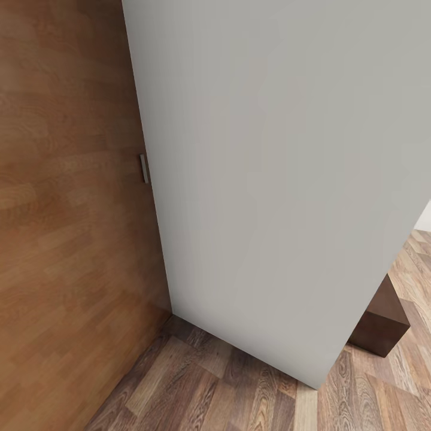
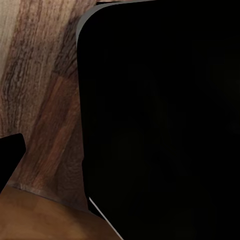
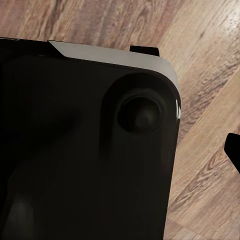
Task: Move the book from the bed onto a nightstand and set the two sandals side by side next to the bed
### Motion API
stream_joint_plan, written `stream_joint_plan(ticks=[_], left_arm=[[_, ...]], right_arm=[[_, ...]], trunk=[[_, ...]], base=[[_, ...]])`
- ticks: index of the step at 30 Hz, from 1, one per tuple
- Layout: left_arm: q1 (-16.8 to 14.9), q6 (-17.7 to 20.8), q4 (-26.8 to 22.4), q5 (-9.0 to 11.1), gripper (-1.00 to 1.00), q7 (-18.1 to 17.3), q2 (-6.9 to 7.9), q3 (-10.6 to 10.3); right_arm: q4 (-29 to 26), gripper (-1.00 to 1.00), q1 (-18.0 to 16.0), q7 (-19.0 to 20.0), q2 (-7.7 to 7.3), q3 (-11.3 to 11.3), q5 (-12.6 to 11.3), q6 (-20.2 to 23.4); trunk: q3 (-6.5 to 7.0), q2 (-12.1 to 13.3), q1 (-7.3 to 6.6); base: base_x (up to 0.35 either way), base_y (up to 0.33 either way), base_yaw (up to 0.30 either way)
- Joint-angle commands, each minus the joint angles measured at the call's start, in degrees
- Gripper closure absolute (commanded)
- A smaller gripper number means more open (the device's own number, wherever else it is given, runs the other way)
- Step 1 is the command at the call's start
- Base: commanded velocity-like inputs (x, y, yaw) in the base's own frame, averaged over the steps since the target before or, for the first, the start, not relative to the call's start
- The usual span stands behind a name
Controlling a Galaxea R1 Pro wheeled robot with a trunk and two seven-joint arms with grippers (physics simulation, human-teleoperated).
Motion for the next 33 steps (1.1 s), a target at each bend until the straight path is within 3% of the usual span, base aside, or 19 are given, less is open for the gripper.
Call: stream_joint_plan(ticks=[1, 7, 23, 33], left_arm=[[-0.03, -0.2, 0.05, -0.03, -1.0, -0.07, 0.0, -0.04], [-0.03, -0.2, 0.05, -0.02, -1.0, -0.07, 0.06, -0.04], [-0.03, -0.27, 0.05, -0.02, -1.0, -0.07, 0.05, -0.04], [-0.03, -0.28, 0.05, -0.02, -1.0, -0.07, 0.04, -0.04]], right_arm=[[0.05, -1.0, -0.04, -0.02, -0.01, 0.35, 0.07, -0.16], [0.05, -1.0, -0.04, -0.02, -0.01, 0.36, 0.07, -0.16], [0.13, -1.0, -0.04, -0.02, -0.04, 0.35, 0.07, -0.16], [0.14, -1.0, -0.04, -0.02, -0.08, 0.31, 0.07, -0.16]], trunk=[[-0.05, -0.03, 0.0], [-0.05, -0.03, 0.0], [-0.05, -0.03, 0.0], [-0.05, -0.03, 0.0]], base=[[0.0, 0.0, 0.0], [0.0, 0.0, -0.096], [0.0, 0.0, -0.237], [0.0, 0.0, -0.053]])
